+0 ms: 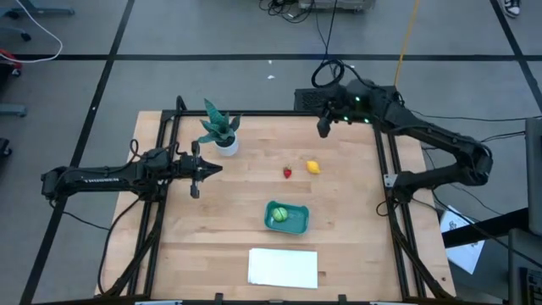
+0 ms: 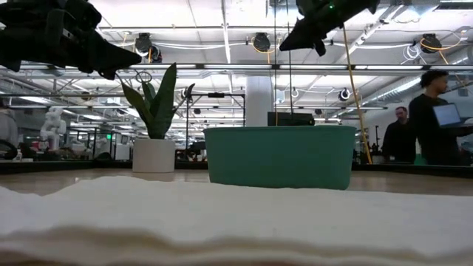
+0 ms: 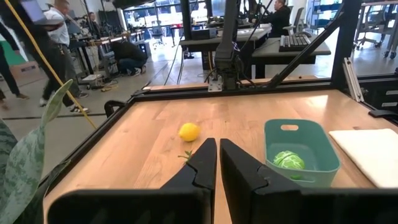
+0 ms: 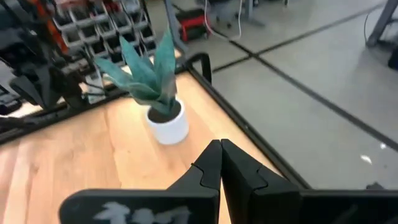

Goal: Pick and placing Produce into tupperware
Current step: Put the lemon into the bin

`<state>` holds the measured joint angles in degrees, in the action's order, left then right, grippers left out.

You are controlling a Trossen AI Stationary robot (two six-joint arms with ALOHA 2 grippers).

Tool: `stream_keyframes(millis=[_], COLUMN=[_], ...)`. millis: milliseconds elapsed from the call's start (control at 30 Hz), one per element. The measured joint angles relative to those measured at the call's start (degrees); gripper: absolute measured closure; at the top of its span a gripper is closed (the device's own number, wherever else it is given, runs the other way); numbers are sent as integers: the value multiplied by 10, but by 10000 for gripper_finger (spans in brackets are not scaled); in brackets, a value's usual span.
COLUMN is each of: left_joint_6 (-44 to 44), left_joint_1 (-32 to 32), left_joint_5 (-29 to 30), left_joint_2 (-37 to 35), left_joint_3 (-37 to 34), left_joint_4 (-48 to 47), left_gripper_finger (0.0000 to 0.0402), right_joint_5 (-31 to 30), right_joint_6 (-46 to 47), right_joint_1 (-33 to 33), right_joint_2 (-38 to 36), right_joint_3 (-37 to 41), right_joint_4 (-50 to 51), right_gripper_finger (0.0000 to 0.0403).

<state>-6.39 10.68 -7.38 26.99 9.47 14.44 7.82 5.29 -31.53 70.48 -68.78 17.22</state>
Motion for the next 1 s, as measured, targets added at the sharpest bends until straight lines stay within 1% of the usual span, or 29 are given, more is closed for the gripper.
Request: stream_keyframes(millis=[467,600,733,1000], left_joint_6=[0,0,-4,-5], left_joint_1=[0,0,0,0], left_joint_5=[0,0,0,0], left_joint_2=[0,0,0,0], left_joint_3=[0,0,0,0], left_joint_4=[-1,-3,-9,-10], left_gripper_finger=[376,376,376,376], right_joint_5=[1,2,30,30], right_joint_6=[-6,-6,-9,-41], right_joint_1=[0,0,0,0], right_joint_2=[117,144,171,199], right_joint_3=[-157,-186,-214,-254], right_joint_4=[220,264,310,404], right_gripper_finger=[403,403,403,403])
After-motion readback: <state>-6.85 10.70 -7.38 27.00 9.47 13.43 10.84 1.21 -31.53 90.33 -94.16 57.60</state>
